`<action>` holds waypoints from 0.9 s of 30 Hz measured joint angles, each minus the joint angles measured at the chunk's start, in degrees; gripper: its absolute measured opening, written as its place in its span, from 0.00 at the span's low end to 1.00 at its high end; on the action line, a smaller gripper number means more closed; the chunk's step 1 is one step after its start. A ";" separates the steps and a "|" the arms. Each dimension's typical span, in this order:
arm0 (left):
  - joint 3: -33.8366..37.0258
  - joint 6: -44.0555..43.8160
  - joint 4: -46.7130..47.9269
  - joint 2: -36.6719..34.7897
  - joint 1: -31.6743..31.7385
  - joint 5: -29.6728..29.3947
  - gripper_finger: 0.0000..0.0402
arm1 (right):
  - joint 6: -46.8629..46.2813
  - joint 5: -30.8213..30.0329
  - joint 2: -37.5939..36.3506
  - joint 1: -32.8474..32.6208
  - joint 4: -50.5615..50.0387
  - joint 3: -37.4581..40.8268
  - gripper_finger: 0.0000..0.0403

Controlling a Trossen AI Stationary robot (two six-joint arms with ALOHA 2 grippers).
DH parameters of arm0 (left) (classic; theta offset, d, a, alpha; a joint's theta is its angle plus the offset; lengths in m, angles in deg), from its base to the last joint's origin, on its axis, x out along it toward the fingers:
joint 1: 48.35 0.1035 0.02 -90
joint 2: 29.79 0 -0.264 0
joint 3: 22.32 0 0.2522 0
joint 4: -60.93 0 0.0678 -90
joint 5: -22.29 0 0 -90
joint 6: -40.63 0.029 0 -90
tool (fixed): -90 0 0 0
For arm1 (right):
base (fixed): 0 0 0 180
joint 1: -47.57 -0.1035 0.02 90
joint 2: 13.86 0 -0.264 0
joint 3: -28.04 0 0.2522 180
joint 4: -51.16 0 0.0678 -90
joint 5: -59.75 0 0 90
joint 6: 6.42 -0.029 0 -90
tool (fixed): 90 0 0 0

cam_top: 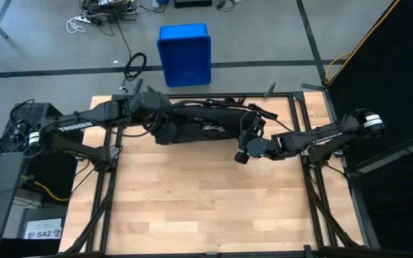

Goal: Unpack backpack
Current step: Open the backpack

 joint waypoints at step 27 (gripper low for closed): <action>4.40 -6.66 6.63 0.44 -0.72 8.47 0.00 | -4.87 -6.10 0.06 -10.45 -16.78 -22.25 0.00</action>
